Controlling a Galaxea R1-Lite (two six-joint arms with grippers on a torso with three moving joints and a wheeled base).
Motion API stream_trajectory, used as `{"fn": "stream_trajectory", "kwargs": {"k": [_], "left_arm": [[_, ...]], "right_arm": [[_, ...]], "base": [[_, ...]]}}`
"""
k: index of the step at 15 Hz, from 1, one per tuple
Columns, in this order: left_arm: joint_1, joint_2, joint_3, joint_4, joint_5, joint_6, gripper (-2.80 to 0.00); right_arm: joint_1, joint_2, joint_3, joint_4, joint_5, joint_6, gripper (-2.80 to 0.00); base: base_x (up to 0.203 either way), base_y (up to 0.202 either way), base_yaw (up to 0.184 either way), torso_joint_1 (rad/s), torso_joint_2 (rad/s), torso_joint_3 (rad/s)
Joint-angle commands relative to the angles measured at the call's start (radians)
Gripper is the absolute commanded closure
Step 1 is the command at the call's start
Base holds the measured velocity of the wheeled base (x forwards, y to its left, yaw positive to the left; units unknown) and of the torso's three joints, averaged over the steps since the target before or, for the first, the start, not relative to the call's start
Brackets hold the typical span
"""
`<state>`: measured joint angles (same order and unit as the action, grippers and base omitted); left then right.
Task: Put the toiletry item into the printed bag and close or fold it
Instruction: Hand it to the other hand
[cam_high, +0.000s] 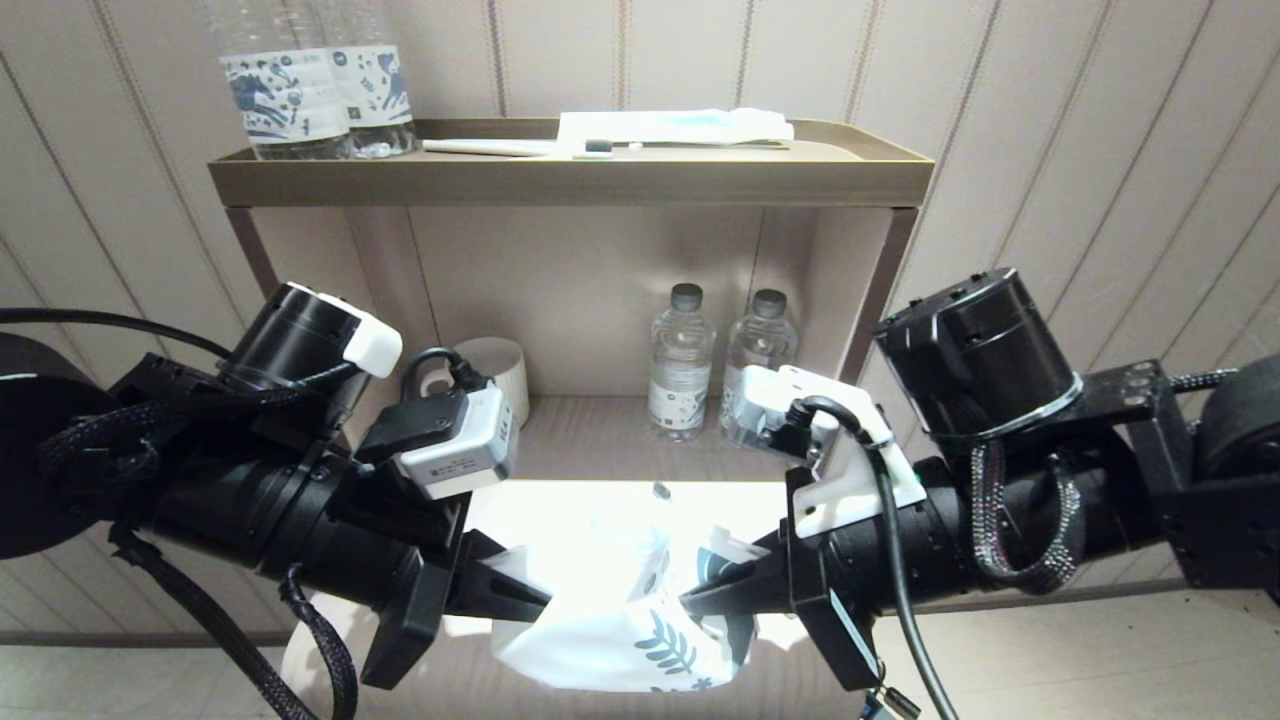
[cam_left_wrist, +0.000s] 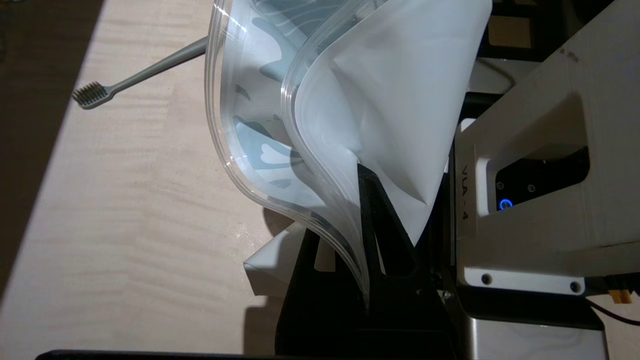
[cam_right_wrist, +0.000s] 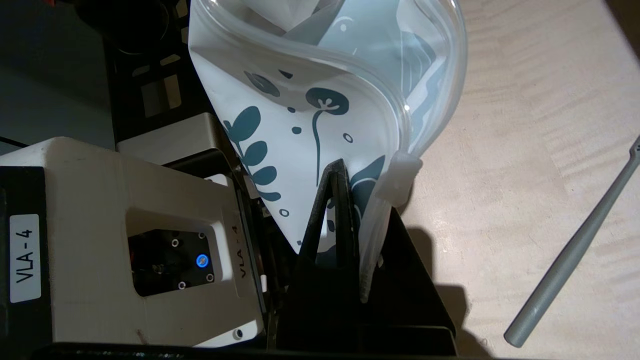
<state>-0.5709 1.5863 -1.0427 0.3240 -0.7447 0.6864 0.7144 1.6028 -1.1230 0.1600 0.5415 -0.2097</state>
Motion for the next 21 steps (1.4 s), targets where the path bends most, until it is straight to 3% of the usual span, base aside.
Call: {"fn": "stream_trajectory", "kwargs": {"k": [1, 8, 12, 21], "left_arm": [[-0.003, 0.004, -0.003, 0.001, -0.004, 0.004, 0.00], [-0.001, -0.014, 0.015, 0.000, 0.004, 0.007, 0.00], [-0.001, -0.038, 0.036, 0.000, 0.005, 0.005, 0.00], [-0.006, -0.037, 0.032, 0.001, 0.004, 0.005, 0.00]], "right_arm": [[0.010, 0.030, -0.014, 0.001, 0.003, -0.002, 0.00], [-0.002, 0.003, 0.013, 0.000, -0.003, -0.005, 0.00], [-0.048, -0.067, 0.069, 0.005, -0.006, -0.004, 0.00], [-0.035, -0.075, 0.086, 0.003, -0.005, -0.005, 0.00]], "base": [[0.000, 0.000, 0.000, 0.000, 0.00, 0.000], [0.000, 0.000, 0.000, 0.000, 0.00, 0.000], [0.000, 0.000, 0.000, 0.000, 0.00, 0.000], [0.000, 0.000, 0.000, 0.000, 0.00, 0.000]]}}
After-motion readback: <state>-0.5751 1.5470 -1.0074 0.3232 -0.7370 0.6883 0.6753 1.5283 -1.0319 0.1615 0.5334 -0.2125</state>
